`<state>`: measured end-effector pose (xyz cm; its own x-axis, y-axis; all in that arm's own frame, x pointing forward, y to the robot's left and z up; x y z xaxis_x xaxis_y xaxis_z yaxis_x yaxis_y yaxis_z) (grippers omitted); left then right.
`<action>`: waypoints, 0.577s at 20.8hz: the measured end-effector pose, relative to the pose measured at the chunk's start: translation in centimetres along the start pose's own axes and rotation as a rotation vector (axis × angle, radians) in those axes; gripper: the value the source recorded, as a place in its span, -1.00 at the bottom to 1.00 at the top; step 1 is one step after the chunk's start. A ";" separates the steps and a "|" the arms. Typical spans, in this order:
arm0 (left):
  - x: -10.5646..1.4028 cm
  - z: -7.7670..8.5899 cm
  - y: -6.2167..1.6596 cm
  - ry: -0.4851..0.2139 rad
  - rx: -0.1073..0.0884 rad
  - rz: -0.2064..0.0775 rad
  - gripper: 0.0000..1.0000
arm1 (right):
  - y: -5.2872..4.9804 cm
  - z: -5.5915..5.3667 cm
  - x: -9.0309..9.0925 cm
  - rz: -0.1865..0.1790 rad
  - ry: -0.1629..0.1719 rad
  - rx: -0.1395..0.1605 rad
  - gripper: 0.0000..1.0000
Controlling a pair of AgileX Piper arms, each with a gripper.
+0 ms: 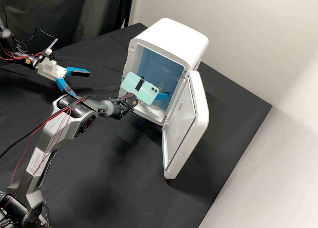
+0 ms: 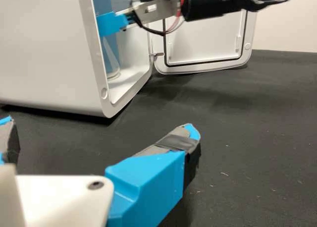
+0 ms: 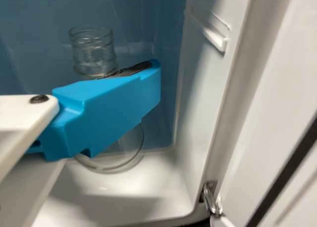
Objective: Place the flask in the incubator
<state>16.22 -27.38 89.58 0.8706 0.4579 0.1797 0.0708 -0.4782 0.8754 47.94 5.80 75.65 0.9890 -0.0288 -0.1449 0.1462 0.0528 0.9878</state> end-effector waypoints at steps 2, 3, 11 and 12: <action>0.0 0.0 0.00 0.001 0.006 0.000 1.00 | 0.0 -0.1 -1.1 0.017 0.028 0.002 1.00; 0.0 0.0 0.00 0.001 0.013 0.000 1.00 | 0.0 -0.1 -1.6 0.026 0.040 0.005 1.00; 0.0 0.0 0.00 0.001 0.017 0.000 1.00 | -0.4 0.4 -6.4 0.073 0.100 0.007 1.00; 0.0 0.0 0.00 0.001 0.017 0.000 1.00 | -0.5 0.6 -7.3 0.081 0.105 0.006 1.00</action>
<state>16.21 -27.37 89.59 0.8704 0.4583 0.1801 0.0787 -0.4906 0.8679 40.65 5.33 76.21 0.9943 0.0805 -0.0693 0.0659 0.0447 0.9968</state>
